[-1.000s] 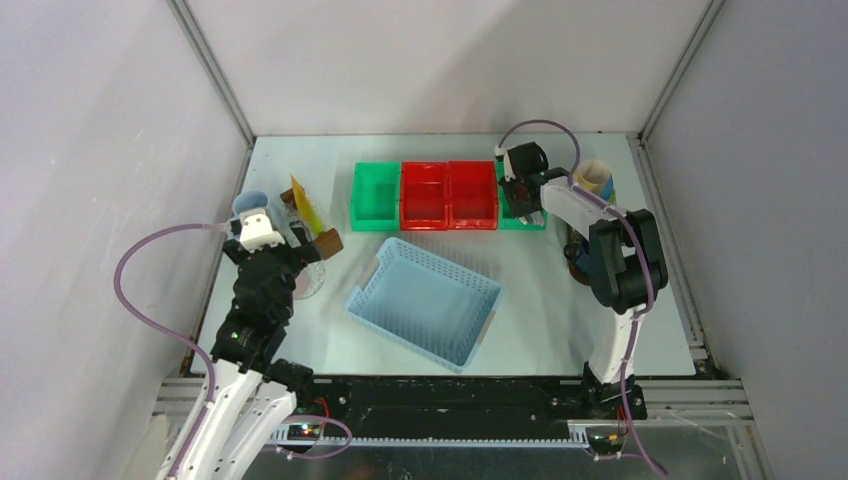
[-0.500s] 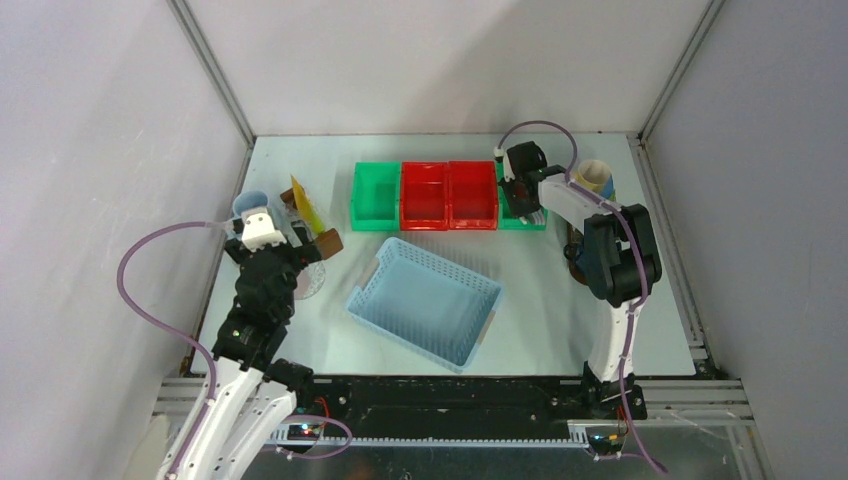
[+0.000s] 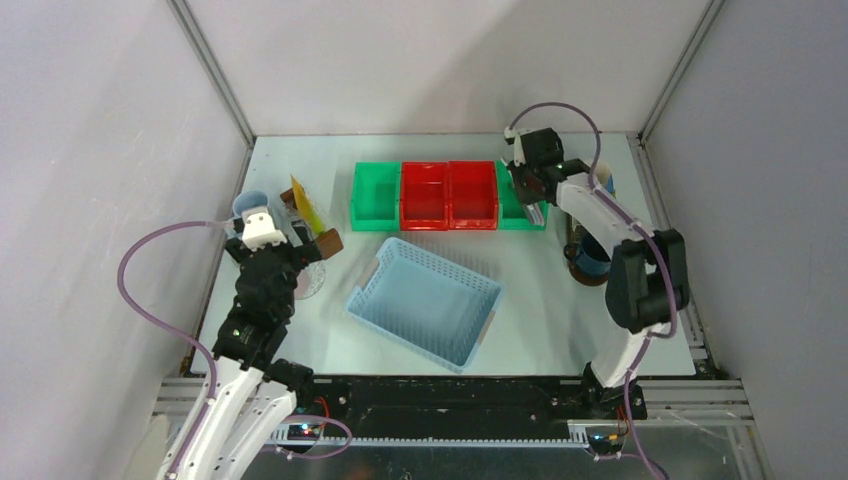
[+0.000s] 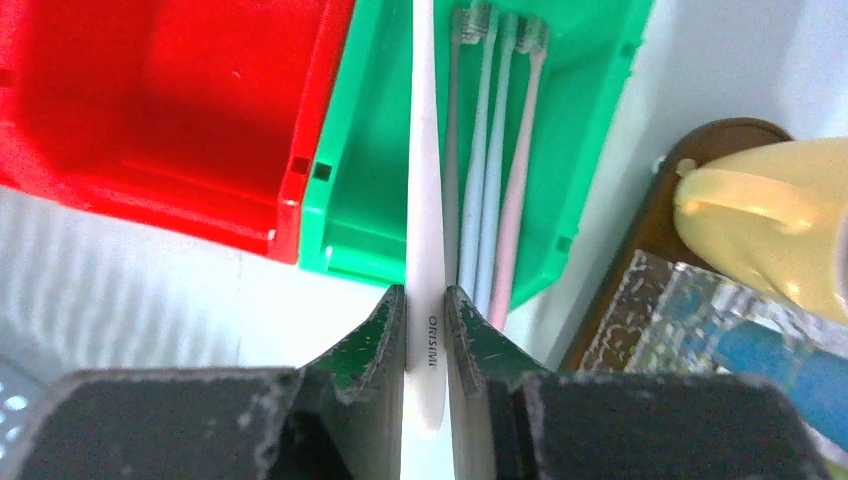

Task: Prepare toiletry sets of a toothbrush and toothpaste on the tray
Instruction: Pick up the toothbrush from the storage box.

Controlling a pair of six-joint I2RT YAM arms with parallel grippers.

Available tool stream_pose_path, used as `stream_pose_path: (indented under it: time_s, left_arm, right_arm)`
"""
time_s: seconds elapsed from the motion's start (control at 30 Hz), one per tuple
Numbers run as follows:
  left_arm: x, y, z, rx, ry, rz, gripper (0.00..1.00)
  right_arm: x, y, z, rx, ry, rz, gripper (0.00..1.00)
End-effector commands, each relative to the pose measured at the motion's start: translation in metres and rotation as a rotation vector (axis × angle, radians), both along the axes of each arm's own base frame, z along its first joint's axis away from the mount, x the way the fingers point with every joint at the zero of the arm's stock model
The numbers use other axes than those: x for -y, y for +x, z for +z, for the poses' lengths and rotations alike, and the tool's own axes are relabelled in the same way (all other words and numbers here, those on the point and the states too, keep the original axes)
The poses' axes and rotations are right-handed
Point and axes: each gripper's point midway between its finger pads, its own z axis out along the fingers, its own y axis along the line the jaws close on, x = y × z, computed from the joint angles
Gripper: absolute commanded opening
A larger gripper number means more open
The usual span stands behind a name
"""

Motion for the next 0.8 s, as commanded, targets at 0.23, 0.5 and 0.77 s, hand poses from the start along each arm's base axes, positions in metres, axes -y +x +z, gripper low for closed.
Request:
stream_pose_path:
  time_s: [0.23, 0.5, 0.77]
  left_arm:
    - [0.016, 0.007, 0.015, 0.01, 0.003, -0.089, 0.97]
    - [0.061, 0.011, 0.061, 0.067, -0.152, -0.295, 0.98]
    - [0.131, 0.003, 0.117, 0.129, -0.383, -0.631, 0.92]
  right_arm:
    - [-0.018, -0.037, 0.091, 0.229, 0.133, -0.012, 0.0]
    - [-0.071, -0.081, 0.16, 0.477, 0.35, 0.13, 0.0]
    - [-0.115, -0.129, 0.195, 0.577, 0.595, 0.275, 0.0]
